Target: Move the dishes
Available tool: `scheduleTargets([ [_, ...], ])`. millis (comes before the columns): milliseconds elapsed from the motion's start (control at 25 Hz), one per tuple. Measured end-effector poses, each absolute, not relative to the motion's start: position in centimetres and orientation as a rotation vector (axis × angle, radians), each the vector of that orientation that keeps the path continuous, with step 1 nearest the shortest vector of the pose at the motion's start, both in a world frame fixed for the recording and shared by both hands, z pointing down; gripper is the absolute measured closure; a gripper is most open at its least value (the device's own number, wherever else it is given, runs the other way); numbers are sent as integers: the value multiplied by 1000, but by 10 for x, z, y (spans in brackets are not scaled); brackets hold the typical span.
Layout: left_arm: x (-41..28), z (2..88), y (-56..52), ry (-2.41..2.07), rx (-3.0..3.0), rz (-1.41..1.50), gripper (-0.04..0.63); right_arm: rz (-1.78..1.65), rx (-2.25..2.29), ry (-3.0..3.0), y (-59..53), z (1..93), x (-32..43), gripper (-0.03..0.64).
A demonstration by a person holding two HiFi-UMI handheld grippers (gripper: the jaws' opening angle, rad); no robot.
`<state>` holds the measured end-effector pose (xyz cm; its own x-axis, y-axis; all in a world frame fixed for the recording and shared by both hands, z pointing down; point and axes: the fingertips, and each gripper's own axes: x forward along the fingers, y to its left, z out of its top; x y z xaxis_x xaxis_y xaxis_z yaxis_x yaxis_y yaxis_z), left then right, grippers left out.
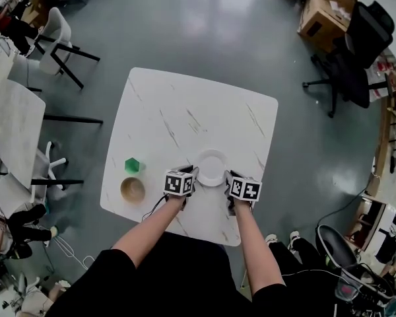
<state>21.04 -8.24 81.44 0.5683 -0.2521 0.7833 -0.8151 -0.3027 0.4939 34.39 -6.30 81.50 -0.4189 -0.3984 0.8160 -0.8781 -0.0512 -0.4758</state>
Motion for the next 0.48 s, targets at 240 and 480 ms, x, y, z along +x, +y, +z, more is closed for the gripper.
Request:
scheduleTargets([
  [240, 198, 809, -70, -917, 1813, 708, 517, 1371, 1381, -1796, -65, 805, 335, 538],
  [480, 173, 808, -44, -952, 1780, 709, 517, 1348, 1291, -1811, -62, 809, 308, 538],
])
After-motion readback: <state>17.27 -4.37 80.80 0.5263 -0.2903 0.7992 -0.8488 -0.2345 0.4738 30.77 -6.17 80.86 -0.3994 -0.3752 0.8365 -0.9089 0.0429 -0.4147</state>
